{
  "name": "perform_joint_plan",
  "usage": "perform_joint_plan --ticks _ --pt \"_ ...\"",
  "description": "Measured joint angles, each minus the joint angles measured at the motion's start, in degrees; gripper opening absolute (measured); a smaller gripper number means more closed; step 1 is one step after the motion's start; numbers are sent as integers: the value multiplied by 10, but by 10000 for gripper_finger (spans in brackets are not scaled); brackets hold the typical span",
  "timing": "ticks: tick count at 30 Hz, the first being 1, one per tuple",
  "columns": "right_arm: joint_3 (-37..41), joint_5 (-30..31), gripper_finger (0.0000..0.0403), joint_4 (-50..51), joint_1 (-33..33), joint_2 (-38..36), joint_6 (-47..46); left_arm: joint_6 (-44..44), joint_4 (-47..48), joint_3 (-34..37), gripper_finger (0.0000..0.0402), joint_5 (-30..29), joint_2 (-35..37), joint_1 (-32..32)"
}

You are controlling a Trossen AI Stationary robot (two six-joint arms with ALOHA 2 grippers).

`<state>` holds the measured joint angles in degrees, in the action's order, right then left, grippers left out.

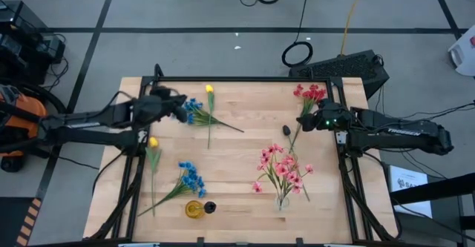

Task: Sort flowers into vase by color
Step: Put the top yellow tulip into the transparent vase

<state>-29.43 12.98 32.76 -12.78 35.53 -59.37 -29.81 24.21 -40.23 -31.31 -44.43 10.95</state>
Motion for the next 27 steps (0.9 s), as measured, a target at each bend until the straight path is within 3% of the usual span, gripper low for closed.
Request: perform_joint_plan --ticks 7,11,15,21,27 --pt "0 38 210 0 0 0 0 -100 163 -124 36 102 -140 100" --pt "0 35 210 0 0 0 3 -168 196 -158 36 132 -217 138" --pt "0 35 210 0 0 0 29 -225 144 -160 36 136 -275 155" --pt "0 34 210 1 0 0 86 -223 43 -160 36 139 -341 165" --pt "0 34 210 2 0 0 150 -224 -65 -161 43 189 -405 172"
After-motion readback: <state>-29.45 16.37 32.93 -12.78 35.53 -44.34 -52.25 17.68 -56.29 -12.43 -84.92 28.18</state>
